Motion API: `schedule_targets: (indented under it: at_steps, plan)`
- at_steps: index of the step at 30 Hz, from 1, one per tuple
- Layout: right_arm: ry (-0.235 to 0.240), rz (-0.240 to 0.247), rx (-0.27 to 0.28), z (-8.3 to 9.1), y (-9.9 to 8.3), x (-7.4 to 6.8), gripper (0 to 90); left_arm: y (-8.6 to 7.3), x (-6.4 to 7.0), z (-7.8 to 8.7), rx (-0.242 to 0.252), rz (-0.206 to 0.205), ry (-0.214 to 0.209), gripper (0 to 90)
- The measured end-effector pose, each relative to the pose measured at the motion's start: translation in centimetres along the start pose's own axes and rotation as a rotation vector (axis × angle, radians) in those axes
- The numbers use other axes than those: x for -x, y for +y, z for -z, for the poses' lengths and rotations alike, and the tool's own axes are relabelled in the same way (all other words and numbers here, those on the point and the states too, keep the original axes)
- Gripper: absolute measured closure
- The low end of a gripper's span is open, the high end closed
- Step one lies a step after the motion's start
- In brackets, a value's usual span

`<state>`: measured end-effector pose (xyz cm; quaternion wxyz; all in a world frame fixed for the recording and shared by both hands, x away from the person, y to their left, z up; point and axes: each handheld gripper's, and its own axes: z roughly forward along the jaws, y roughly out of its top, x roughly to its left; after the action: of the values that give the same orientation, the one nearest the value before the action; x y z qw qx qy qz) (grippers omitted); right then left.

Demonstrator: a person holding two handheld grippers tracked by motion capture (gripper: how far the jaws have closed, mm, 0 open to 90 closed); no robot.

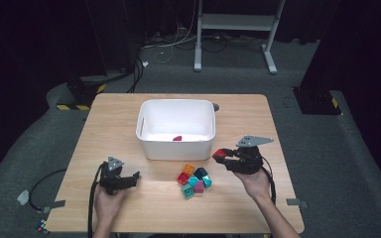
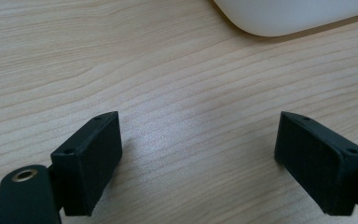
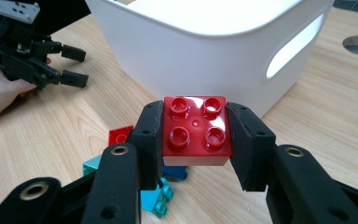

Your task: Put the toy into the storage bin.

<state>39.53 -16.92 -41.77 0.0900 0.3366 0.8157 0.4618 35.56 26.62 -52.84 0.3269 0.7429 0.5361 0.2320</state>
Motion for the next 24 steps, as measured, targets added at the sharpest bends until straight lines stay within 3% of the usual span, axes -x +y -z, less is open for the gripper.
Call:
schedule_targets:
  at_steps: [7,24]
  plan:
    - [0.001,-0.027,0.017,0.4,0.6,0.6,59.1,0.0,0.0,0.0,0.0,0.001,-0.001,14.9]
    - [-0.001,0.004,0.052,1.6,4.0,0.9,59.1,0.0,0.0,0.0,0.002,0.005,-0.007,14.9]
